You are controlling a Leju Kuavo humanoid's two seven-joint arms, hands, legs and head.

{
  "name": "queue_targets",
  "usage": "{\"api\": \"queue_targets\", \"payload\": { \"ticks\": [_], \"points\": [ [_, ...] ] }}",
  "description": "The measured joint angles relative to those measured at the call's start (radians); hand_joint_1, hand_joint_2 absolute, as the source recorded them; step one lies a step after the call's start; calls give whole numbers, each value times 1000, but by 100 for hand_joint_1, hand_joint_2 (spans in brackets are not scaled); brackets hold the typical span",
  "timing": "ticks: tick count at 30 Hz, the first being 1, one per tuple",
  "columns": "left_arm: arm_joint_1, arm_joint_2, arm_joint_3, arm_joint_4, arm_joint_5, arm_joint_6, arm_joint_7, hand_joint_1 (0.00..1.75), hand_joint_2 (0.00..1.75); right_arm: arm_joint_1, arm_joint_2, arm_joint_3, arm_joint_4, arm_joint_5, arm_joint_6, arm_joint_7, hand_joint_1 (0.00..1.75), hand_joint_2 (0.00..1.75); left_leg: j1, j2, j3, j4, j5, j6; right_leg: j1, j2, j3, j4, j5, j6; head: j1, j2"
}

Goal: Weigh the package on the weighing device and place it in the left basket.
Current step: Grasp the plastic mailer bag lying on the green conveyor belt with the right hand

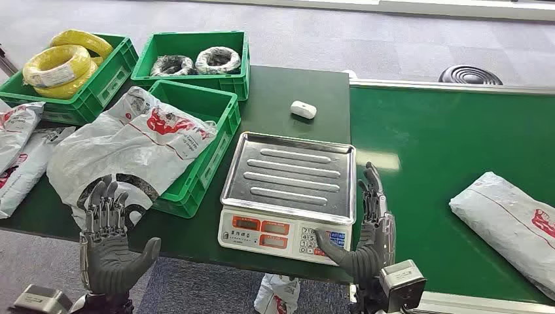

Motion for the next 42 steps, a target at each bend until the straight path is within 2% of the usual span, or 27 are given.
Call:
{"api": "queue_targets", "payload": {
  "ticks": [2,3,5,7,8,11,13,15,17,18,19,23,27,29,32,34,42],
  "points": [
    [0,-3,-1,0,-3,-4,0,0,175,1,5,-16,-7,146,-120,18,0,175,0,0,0,0,0,0,0,0,0,0,0,0,0,0],
    [0,-6,-3,0,-6,-10,0,0,175,1,15,-40,-21,310,-230,41,0,175,0,0,0,0,0,0,0,0,0,0,0,0,0,0],
    [3,-13,-8,-1,-10,-27,0,0,175,-19,57,-139,-74,752,-393,128,0,175,0,1,0,0,0,0,0,0,0,0,0,0,0,0],
    [4,-21,-15,-2,-12,-42,0,0,175,-56,98,-287,-129,1124,-438,227,0,175,0,0,1,0,-1,0,0,-1,2,0,-1,1,0,0],
    [4,-25,-19,-2,-12,-47,0,0,175,-70,107,-356,-145,1209,-439,264,0,175,0,-2,2,0,-1,1,0,-2,2,-1,-2,1,1,0],
    [4,-32,-23,-2,-13,-52,0,0,175,-107,99,-512,-149,1222,-438,353,0,175,-1,-4,2,0,-1,1,-1,-4,4,-1,-2,2,3,0],
    [1,-37,-21,-2,-14,-59,0,0,175,-160,44,-601,-87,1218,-438,477,0,175,-1,-3,2,0,-2,2,-1,-3,6,-1,-1,2,2,0],
    [-1,-44,-13,-3,-15,-69,0,0,175,-244,-78,-639,63,1217,-437,736,0,175,-1,-3,2,0,-2,4,-3,-3,8,-1,0,3,3,0],
    [-10,-50,-2,-3,-15,-79,0,0,175,-345,-207,-602,247,1217,-428,1036,0,175,-3,-3,2,1,-1,5,-5,-3,9,-2,1,5,4,0],
    [-15,-53,4,-2,-16,-82,0,0,175,-392,-251,-572,330,1217,-414,1122,0,175,-4,-2,4,1,-1,5,-5,-2,9,-2,1,5,3,0],
    [-20,-55,9,-2,-16,-86,0,0,175,-437,-286,-548,411,1217,-392,1165,0,175,-4,-2,5,1,-1,6,-5,-2,9,-2,2,5,3,0],
    [-23,-61,24,-2,-20,-94,0,0,175,-570,-361,-527,687,1216,-271,1157,0,175,-4,-8,4,2,1,7,-4,-8,8,-2,2,5,2,0],
    [-20,-62,38,-2,-21,-101,0,0,175,-650,-387,-559,879,1206,-140,1147,0,175,-3,-8,2,2,1,7,-3,-8,6,-1,1,5,2,0],
    [-19,-62,44,-2,-22,-102,0,0,175,-683,-393,-586,956,1166,-59,1105,0,175,-3,-7,0,2,1,7,-3,-7,5,-1,1,5,2,0],
    [-19,-63,52,-2,-27,-101,0,0,175,-728,-395,-646,1064,1061,78,994,0,175,-3,-7,0,2,1,7,-4,-6,4,-1,1,5,2,0],
    [-19,-63,56,-2,-29,-101,0,0,175,-743,-395,-676,1113,1035,108,961,0,175,-3,-8,-1,2,1,7,-4,-6,4,-1,1,5,2,0],
    [-18,-64,65,-2,-31,-101,0,0,175,-775,-389,-731,1207,1003,149,916,0,175,-3,-8,-1,1,1,7,-4,-6,4,-1,1,5,2,0]
  ]
}}
